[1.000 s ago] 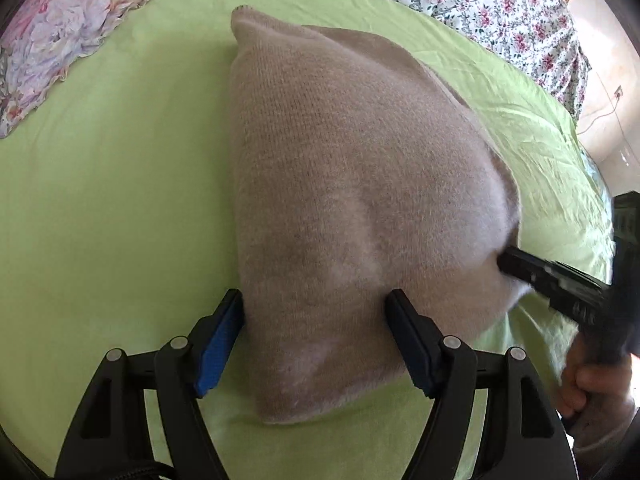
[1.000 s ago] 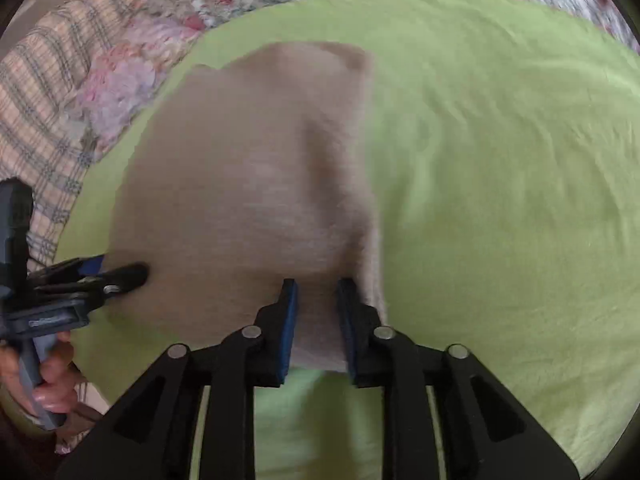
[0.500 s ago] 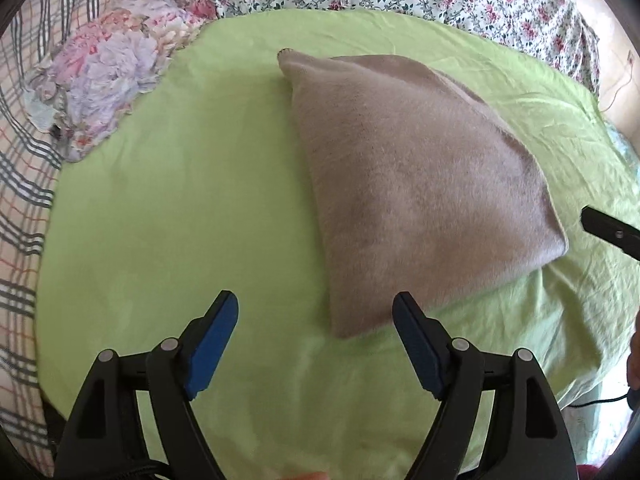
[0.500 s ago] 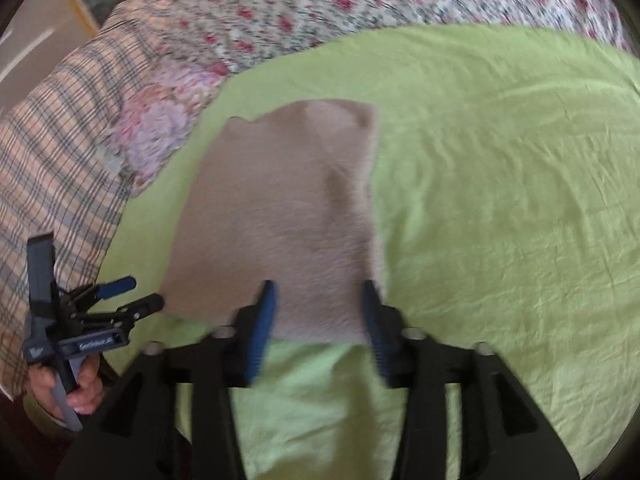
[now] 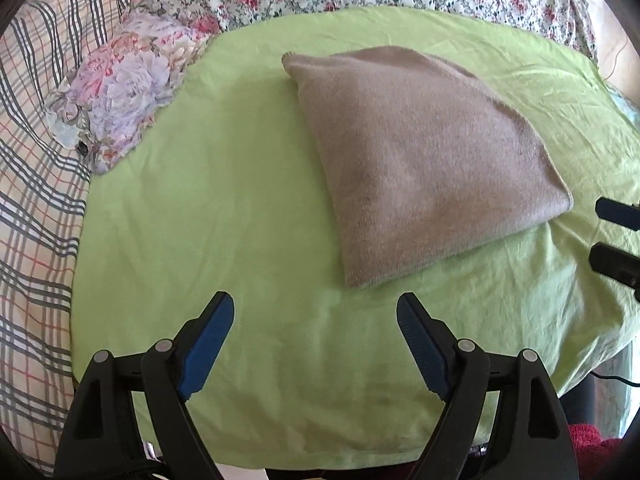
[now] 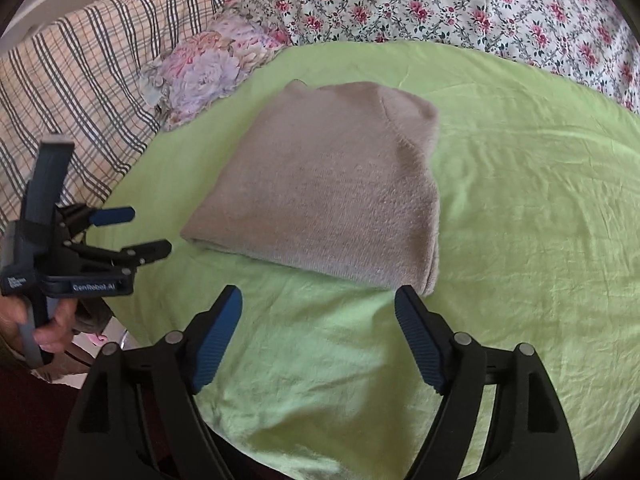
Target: Fold small clothes
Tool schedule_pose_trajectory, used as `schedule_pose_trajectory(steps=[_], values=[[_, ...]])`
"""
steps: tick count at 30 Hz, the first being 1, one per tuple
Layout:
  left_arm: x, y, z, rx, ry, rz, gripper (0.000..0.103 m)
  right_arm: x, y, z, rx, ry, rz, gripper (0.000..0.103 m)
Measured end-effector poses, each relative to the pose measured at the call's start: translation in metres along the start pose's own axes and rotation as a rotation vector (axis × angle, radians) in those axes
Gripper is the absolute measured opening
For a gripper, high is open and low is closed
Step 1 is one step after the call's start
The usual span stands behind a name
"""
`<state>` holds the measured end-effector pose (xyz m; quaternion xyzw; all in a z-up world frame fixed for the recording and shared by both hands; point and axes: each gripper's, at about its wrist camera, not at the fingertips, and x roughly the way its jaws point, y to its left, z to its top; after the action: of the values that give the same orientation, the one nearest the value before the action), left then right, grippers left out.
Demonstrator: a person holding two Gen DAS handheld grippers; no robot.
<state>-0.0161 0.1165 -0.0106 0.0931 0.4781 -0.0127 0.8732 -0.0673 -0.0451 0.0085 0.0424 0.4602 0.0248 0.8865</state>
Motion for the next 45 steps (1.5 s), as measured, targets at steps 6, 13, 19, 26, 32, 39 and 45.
schedule_pose_trajectory(steps=[6, 13, 19, 26, 32, 39, 45], values=[[-0.003, -0.004, 0.019, 0.016, -0.046, 0.022, 0.084, 0.011, -0.007, 0.013, 0.012, 0.002, -0.004, 0.082], [0.0, -0.005, 0.04, 0.017, -0.068, 0.006, 0.085, 0.024, -0.013, 0.035, 0.015, 0.004, 0.012, 0.084], [0.004, -0.002, 0.05, -0.01, -0.069, -0.023, 0.085, 0.033, -0.014, 0.049, 0.001, 0.02, 0.015, 0.085], [0.009, 0.001, 0.059, -0.023, -0.073, -0.024, 0.085, 0.04, -0.018, 0.062, -0.024, 0.045, 0.006, 0.085], [0.011, 0.001, 0.063, -0.032, -0.076, -0.024, 0.085, 0.043, -0.016, 0.065, -0.029, 0.051, 0.001, 0.085], [0.013, 0.004, 0.069, -0.037, -0.082, -0.022, 0.085, 0.048, -0.016, 0.068, -0.026, 0.063, 0.002, 0.085], [0.015, 0.004, 0.071, -0.042, -0.082, -0.019, 0.085, 0.049, -0.016, 0.07, -0.02, 0.062, 0.005, 0.085]])
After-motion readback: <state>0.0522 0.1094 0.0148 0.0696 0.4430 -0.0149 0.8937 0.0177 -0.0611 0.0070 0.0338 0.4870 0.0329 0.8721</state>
